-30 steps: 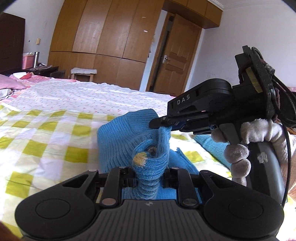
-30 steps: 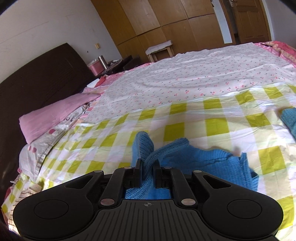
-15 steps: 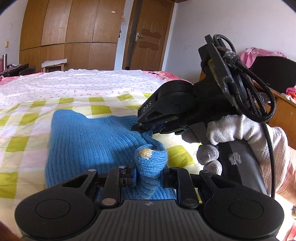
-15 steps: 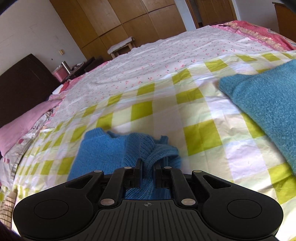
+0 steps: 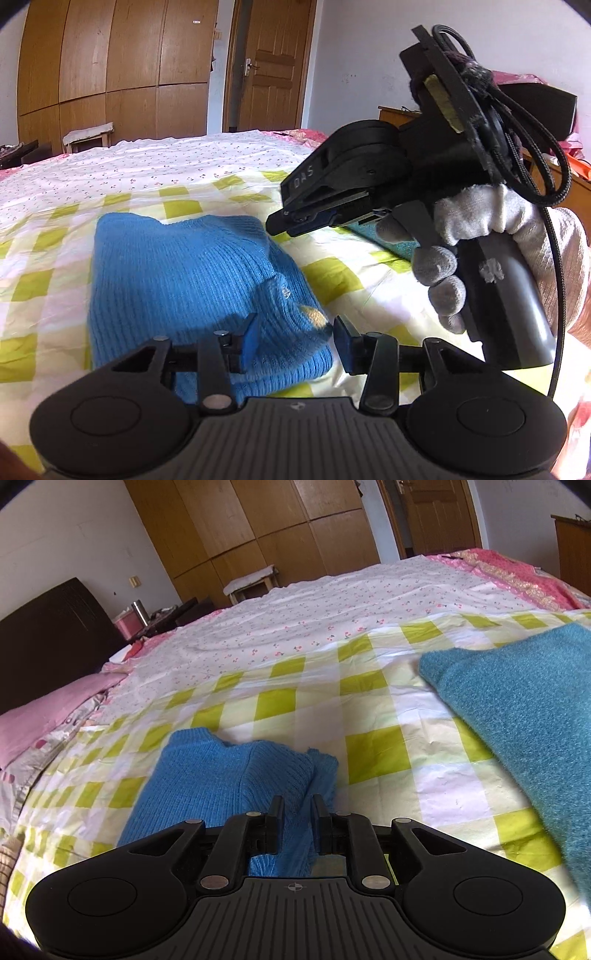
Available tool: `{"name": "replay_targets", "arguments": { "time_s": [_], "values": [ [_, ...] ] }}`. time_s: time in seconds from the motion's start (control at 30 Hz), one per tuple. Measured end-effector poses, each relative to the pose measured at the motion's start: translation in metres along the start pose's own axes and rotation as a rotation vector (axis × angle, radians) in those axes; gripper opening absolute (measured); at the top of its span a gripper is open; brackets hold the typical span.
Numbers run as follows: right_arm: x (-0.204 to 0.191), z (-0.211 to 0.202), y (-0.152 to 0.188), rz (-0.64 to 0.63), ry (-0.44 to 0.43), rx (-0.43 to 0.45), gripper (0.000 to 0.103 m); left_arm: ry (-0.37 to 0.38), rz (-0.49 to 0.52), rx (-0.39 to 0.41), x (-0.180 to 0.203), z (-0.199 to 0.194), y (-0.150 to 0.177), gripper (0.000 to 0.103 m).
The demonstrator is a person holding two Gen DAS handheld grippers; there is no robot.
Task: Fold small clothes
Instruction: 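Open the right tool and pull it back from the sweater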
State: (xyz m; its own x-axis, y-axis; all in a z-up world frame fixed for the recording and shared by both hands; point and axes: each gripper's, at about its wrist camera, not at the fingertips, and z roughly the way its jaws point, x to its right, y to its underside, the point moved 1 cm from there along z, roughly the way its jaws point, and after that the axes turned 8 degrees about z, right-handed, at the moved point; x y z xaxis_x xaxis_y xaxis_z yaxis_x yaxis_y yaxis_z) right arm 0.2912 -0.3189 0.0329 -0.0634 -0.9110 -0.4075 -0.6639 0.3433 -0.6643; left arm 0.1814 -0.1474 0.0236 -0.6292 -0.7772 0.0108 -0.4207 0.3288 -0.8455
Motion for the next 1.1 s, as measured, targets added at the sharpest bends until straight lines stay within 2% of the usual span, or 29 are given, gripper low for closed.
{"name": "replay_targets", "arguments": {
  "time_s": [0.1, 0.2, 0.27, 0.4, 0.43, 0.5, 0.57, 0.67, 0.83, 1.0, 1.1],
  "values": [
    [-0.004, -0.017, 0.007, -0.005, -0.031, -0.002, 0.017, -0.003, -0.002, 0.015, -0.004, -0.020, 0.006, 0.048],
    [-0.011, -0.022, 0.017, -0.003, -0.087, -0.062, 0.022, -0.024, -0.009, 0.028, -0.010, -0.034, 0.007, 0.048],
    [-0.016, -0.021, 0.026, -0.005, -0.092, -0.087, 0.031, -0.049, -0.006, 0.030, -0.016, -0.039, 0.006, 0.048],
    [-0.016, -0.013, 0.042, 0.012, -0.089, -0.134, 0.031, -0.101, -0.006, 0.021, -0.027, -0.041, 0.005, 0.048],
    [-0.014, -0.012, 0.045, 0.020, -0.091, -0.145, 0.028, -0.113, -0.008, 0.022, -0.030, -0.041, 0.005, 0.049],
    [-0.010, -0.012, 0.050, 0.014, -0.080, -0.147, 0.013, -0.134, -0.019, 0.020, -0.035, -0.039, 0.004, 0.049],
    [-0.003, -0.014, 0.052, 0.012, -0.065, -0.138, 0.007, -0.142, -0.048, 0.014, -0.042, -0.036, 0.004, 0.049],
    [0.011, -0.017, 0.048, 0.029, -0.048, -0.115, 0.005, -0.161, -0.058, 0.000, -0.048, -0.029, 0.004, 0.049],
    [0.028, -0.010, 0.053, 0.048, -0.007, -0.116, 0.005, -0.193, -0.067, -0.121, -0.055, 0.000, 0.016, 0.049],
    [0.027, -0.012, 0.054, 0.044, -0.013, -0.108, 0.007, -0.202, -0.060, -0.126, -0.051, -0.002, 0.020, 0.049],
    [0.019, -0.016, 0.055, -0.006, 0.004, -0.087, 0.012, -0.207, -0.043, -0.123, -0.049, -0.004, 0.017, 0.049]
  ]
}}
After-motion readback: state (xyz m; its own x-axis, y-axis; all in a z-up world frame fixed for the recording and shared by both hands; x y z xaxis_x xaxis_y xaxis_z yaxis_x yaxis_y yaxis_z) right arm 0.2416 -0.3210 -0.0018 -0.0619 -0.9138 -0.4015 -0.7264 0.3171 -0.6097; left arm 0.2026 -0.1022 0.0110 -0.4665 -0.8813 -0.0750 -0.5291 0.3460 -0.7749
